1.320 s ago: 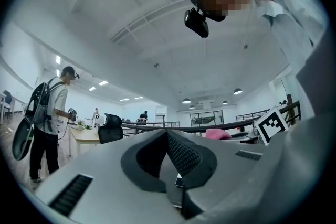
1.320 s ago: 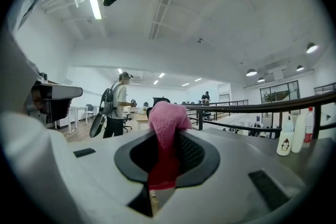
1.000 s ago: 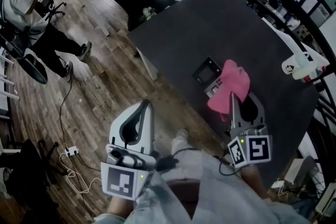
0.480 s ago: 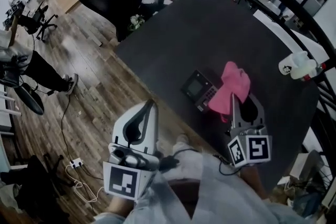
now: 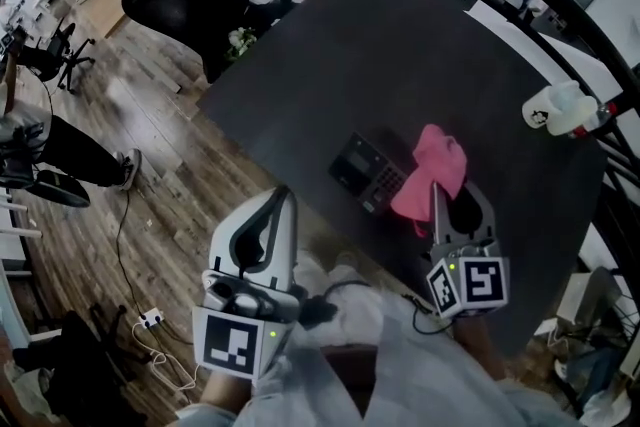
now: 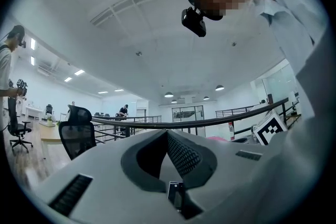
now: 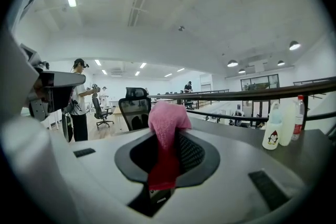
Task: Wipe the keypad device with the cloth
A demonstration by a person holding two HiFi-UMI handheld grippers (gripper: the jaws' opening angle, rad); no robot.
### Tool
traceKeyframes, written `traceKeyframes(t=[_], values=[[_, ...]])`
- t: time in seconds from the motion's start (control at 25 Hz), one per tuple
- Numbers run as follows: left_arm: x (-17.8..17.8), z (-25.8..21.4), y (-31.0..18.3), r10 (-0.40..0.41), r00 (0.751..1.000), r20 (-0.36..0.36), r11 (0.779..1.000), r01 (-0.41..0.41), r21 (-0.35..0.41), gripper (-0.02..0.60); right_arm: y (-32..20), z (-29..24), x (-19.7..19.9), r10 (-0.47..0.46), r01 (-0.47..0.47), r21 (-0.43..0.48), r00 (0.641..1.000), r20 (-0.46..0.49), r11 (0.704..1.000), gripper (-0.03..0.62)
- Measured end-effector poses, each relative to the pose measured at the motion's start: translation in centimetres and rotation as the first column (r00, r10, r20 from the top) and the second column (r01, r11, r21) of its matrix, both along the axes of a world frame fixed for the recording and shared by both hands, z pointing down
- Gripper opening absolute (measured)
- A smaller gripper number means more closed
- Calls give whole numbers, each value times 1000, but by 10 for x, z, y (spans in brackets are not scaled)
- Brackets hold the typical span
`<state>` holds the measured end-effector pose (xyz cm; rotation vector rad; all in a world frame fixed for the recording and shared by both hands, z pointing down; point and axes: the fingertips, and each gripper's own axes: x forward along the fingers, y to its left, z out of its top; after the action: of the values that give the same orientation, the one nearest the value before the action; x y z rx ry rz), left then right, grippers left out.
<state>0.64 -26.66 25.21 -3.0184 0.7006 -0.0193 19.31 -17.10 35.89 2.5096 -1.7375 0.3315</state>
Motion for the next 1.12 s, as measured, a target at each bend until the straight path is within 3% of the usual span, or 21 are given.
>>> traceKeyframes(t=[0.6,1.12], values=[[4,13,-29,6,1000,17,999,-5,-44,3,-26,59,-4,22,-12,-109,995,98,994,71],[-33,12,-70,-114,993,17,993,114,-36,3,-94,94,-27,-121,115,-216,993,-14,970,71]])
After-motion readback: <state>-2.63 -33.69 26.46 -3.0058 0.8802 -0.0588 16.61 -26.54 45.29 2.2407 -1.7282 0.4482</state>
